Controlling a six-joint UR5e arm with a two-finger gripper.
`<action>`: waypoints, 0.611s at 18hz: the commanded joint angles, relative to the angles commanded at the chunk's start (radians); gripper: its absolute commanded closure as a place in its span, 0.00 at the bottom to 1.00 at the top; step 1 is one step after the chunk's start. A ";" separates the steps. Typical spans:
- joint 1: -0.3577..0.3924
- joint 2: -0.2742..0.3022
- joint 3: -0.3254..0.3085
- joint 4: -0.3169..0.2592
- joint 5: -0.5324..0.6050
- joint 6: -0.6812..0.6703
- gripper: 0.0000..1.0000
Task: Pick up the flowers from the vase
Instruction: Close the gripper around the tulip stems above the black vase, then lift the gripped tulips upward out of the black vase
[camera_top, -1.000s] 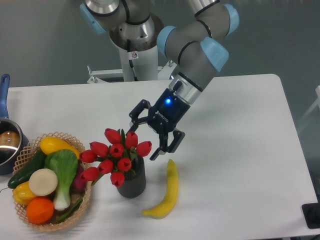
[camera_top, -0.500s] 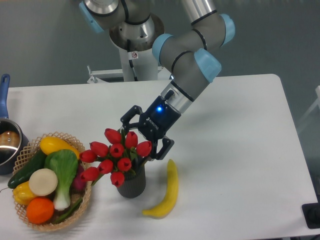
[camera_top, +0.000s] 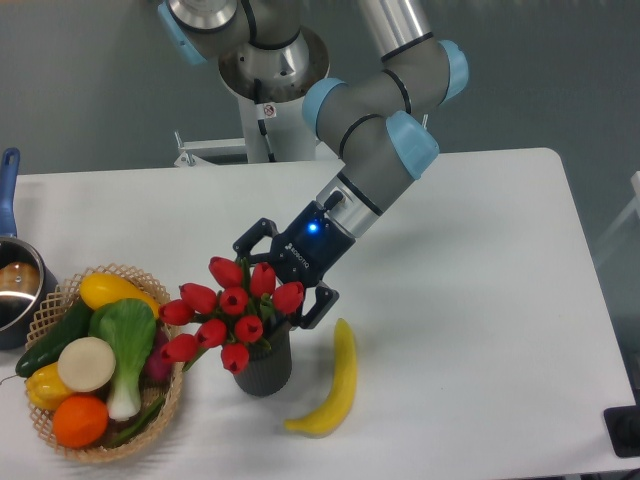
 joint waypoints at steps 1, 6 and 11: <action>0.000 -0.002 0.002 0.000 0.000 0.000 0.13; 0.000 -0.002 0.003 0.000 0.002 0.000 0.36; 0.000 0.000 0.009 0.000 0.000 0.000 0.48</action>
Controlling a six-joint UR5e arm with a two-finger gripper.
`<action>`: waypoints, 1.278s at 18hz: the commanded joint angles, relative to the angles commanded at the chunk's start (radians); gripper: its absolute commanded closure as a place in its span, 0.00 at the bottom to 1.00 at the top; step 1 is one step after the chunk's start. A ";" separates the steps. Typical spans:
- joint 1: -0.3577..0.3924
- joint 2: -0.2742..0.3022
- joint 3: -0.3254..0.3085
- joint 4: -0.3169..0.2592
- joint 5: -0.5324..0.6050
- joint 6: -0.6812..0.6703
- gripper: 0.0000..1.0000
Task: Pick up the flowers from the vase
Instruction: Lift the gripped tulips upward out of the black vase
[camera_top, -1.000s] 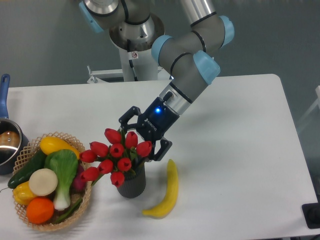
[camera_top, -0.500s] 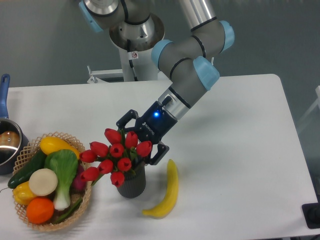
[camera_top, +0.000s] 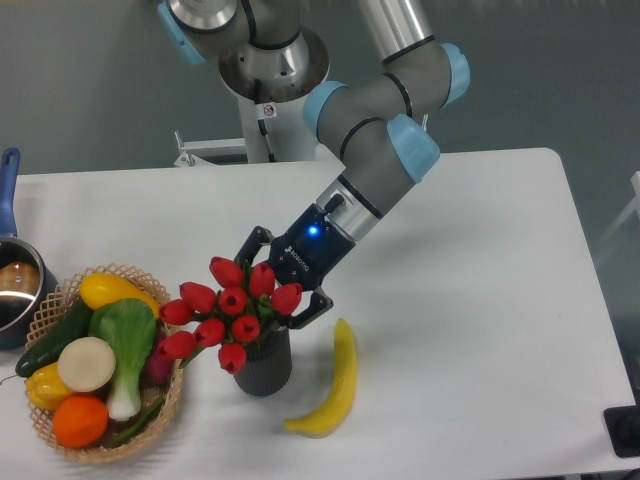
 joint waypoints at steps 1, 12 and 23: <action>0.000 0.000 0.003 0.000 0.000 -0.002 0.51; 0.002 0.008 0.032 -0.002 -0.035 -0.095 0.63; 0.015 0.069 0.037 -0.002 -0.132 -0.167 0.62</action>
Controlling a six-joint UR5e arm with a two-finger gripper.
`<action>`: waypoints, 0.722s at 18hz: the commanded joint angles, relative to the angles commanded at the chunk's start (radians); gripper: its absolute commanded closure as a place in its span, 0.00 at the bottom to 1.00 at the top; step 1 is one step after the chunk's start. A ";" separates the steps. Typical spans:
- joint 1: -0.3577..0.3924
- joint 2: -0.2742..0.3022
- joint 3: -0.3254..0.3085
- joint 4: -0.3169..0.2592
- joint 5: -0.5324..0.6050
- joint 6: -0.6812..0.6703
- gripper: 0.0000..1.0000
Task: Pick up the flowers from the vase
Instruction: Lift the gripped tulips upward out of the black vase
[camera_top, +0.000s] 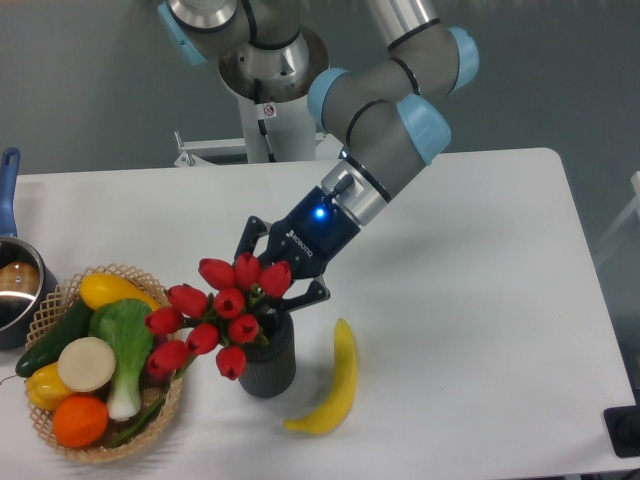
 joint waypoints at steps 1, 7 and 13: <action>0.002 0.009 0.002 0.000 -0.009 -0.008 0.62; 0.008 0.043 0.012 0.000 -0.077 -0.048 0.62; 0.026 0.055 0.064 0.000 -0.114 -0.139 0.62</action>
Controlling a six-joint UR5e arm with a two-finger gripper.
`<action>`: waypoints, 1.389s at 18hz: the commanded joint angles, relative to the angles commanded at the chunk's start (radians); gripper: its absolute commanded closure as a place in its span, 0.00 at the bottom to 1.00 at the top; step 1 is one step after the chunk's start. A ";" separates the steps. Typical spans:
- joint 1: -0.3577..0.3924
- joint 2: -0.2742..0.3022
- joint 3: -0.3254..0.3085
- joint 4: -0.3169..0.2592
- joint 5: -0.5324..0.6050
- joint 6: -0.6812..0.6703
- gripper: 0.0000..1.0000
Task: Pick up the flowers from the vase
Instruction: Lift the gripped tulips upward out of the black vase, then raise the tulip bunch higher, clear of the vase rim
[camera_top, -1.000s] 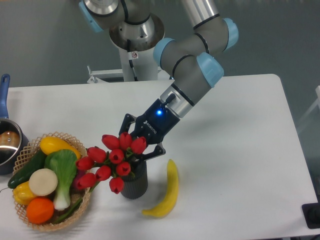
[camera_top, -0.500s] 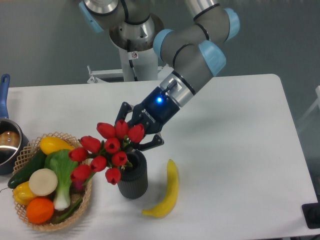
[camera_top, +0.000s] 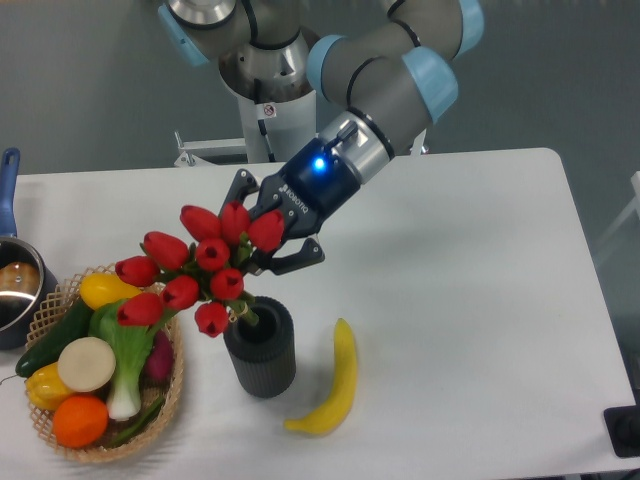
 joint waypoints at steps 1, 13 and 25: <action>0.003 0.000 0.005 0.000 -0.011 -0.012 0.62; 0.035 -0.002 0.054 0.000 -0.169 -0.014 0.62; 0.104 -0.020 0.091 -0.002 -0.206 -0.008 0.62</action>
